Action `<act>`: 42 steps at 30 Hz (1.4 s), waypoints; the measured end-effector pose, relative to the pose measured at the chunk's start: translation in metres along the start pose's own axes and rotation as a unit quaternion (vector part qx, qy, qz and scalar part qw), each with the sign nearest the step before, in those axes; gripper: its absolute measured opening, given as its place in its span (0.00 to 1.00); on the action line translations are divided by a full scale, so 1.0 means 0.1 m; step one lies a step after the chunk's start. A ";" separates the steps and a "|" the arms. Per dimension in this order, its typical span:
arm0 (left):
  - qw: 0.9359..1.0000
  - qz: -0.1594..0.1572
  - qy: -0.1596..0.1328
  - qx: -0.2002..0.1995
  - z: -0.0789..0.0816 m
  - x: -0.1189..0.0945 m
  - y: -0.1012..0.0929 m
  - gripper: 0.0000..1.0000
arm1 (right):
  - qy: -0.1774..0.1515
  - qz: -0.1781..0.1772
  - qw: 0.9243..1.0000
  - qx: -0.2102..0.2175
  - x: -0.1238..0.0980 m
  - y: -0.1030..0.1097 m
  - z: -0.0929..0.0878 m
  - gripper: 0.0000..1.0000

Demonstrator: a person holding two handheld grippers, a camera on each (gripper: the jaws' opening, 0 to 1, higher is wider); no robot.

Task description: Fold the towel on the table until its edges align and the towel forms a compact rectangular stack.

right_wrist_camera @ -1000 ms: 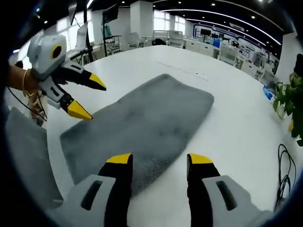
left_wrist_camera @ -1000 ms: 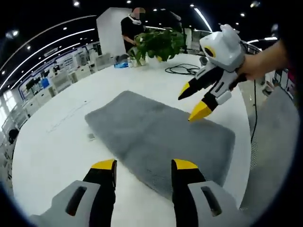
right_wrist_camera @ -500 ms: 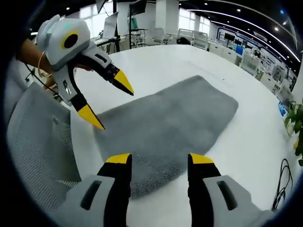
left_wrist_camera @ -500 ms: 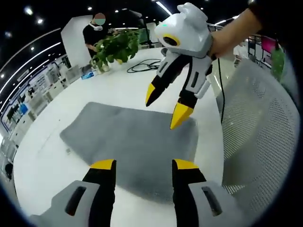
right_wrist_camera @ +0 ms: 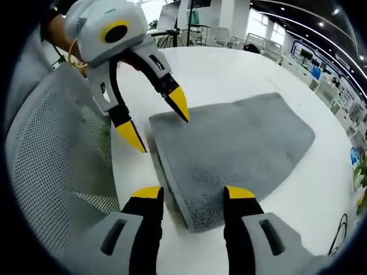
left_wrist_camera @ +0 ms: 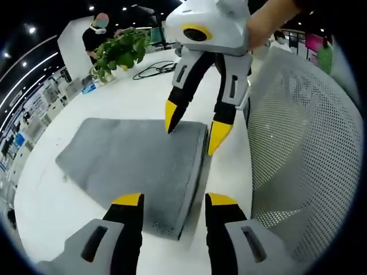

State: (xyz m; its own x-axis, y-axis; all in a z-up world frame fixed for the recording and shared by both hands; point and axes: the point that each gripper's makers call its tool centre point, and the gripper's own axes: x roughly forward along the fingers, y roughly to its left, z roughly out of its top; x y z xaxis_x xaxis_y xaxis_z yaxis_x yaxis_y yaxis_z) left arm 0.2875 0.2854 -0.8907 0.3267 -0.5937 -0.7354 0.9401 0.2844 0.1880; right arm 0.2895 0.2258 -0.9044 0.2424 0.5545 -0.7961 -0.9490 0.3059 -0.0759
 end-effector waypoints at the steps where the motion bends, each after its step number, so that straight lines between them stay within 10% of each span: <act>1: 1.000 -0.003 0.001 -0.003 -0.01 0.01 -0.01 0.42 | 0.001 0.001 1.000 -0.002 0.01 0.01 -0.01 0.40; 42: 0.998 -0.053 0.017 -0.015 -0.11 0.22 0.16 0.11 | 0.003 -0.002 0.999 -0.041 0.08 -0.06 -0.05 0.13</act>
State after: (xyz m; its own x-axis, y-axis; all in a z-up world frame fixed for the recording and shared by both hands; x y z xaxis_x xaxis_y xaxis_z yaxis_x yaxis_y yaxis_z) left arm 0.3090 0.2853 -0.9111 0.2211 -0.5953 -0.7724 0.9657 0.2443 0.0882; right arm 0.2961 0.2246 -0.9128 0.2454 0.5495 -0.7987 -0.9615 0.2429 -0.1283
